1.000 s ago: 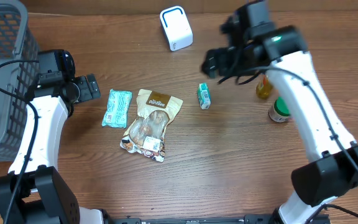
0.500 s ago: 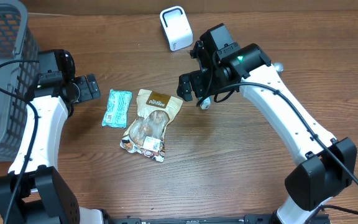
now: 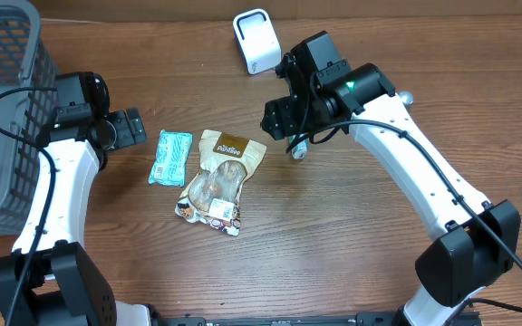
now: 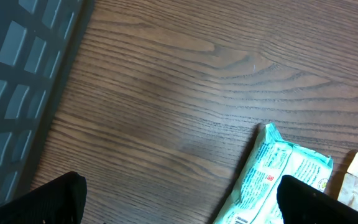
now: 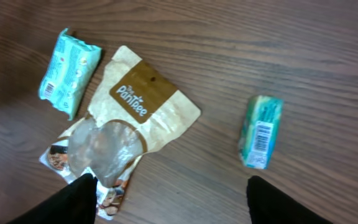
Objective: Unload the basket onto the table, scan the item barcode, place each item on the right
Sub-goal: 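Move the right gripper left over the small teal-green box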
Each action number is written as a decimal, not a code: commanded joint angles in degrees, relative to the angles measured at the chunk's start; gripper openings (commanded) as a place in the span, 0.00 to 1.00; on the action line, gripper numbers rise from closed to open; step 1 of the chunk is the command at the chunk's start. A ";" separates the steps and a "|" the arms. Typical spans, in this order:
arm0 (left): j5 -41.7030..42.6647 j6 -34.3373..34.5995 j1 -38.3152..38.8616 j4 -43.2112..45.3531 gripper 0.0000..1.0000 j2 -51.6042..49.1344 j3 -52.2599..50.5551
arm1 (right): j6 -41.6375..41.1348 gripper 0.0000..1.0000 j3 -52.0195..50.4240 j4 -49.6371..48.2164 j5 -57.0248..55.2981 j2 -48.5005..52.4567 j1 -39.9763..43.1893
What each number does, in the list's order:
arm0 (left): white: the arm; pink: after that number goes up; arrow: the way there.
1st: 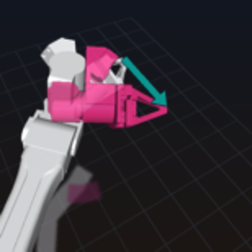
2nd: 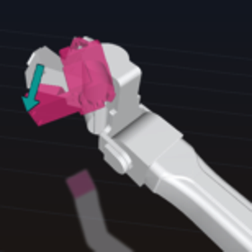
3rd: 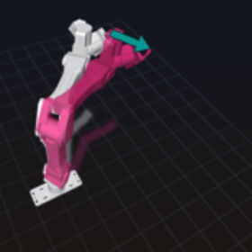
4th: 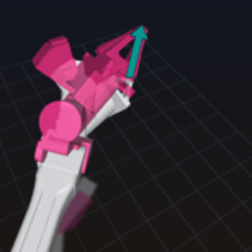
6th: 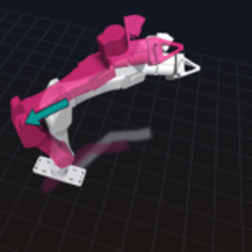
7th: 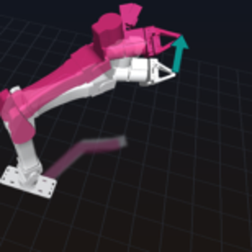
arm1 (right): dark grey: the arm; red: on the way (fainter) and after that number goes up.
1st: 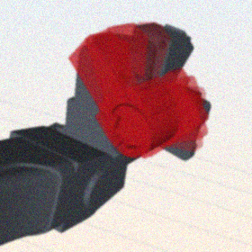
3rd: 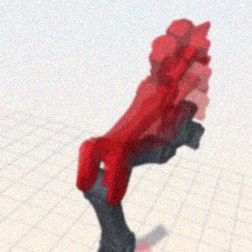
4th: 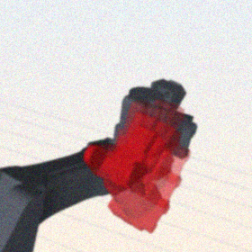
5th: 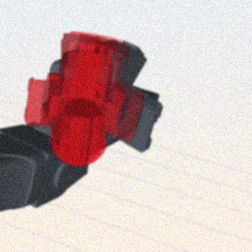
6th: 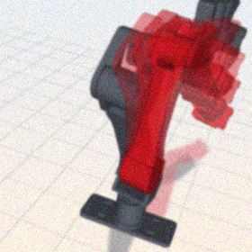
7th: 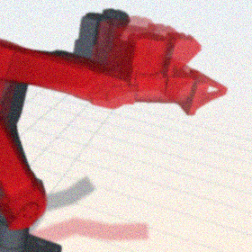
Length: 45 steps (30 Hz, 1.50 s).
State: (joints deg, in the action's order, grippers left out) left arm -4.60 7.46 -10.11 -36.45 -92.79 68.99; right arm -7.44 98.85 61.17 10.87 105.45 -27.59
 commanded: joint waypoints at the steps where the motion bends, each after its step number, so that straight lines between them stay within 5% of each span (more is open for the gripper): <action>1: -0.26 -0.66 0.39 0.04 0.99 0.85 1.09 | 0.15 0.72 -0.28 -0.26 -3.56 0.22 -0.09; 8: -0.26 -0.66 0.39 0.04 0.99 0.85 1.09 | 0.13 0.74 -0.28 -0.26 -6.27 0.22 -0.09; 11: -0.26 -0.66 0.39 0.04 1.00 0.85 1.09 | 0.15 1.00 -0.28 -0.26 -7.69 0.22 -0.09; 12: -0.26 -0.66 0.39 0.04 0.99 0.85 1.09 | 0.15 1.00 -0.28 -0.26 -7.65 0.22 -0.09; 32: -0.26 -0.66 0.39 0.04 1.00 0.85 1.09 | 0.15 0.99 -0.28 -0.44 -7.65 0.22 -0.09; 45: -0.26 -0.66 0.39 0.04 0.99 0.85 1.09 | 0.15 0.81 -0.28 -0.46 -11.91 0.24 0.02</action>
State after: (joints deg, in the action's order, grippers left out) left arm -4.60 7.46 -10.11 -36.45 -92.79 68.99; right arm -7.44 98.87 61.04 0.99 105.45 -27.57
